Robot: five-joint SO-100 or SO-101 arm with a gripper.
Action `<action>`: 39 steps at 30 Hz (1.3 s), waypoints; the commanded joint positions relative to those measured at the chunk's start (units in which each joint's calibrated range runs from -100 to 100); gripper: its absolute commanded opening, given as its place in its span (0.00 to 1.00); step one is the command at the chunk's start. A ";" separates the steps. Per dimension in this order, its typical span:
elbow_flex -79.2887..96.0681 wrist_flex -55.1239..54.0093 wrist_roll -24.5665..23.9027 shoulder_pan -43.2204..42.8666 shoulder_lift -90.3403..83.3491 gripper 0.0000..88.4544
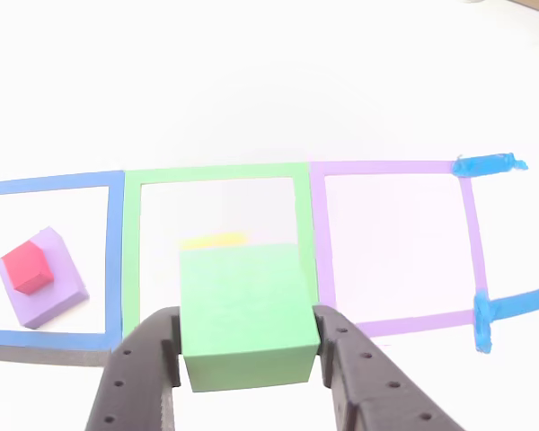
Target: Tower of hanoi
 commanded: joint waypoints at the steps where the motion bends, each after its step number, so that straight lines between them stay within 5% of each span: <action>1: -25.92 16.06 0.00 3.14 5.04 0.01; 9: -36.47 26.42 0.00 11.19 7.05 0.01; 16: -21.47 18.32 0.00 21.64 3.99 0.01; 32: 35.26 -51.23 0.00 29.41 8.91 0.01; 39: 41.17 -74.71 0.00 27.97 22.96 0.01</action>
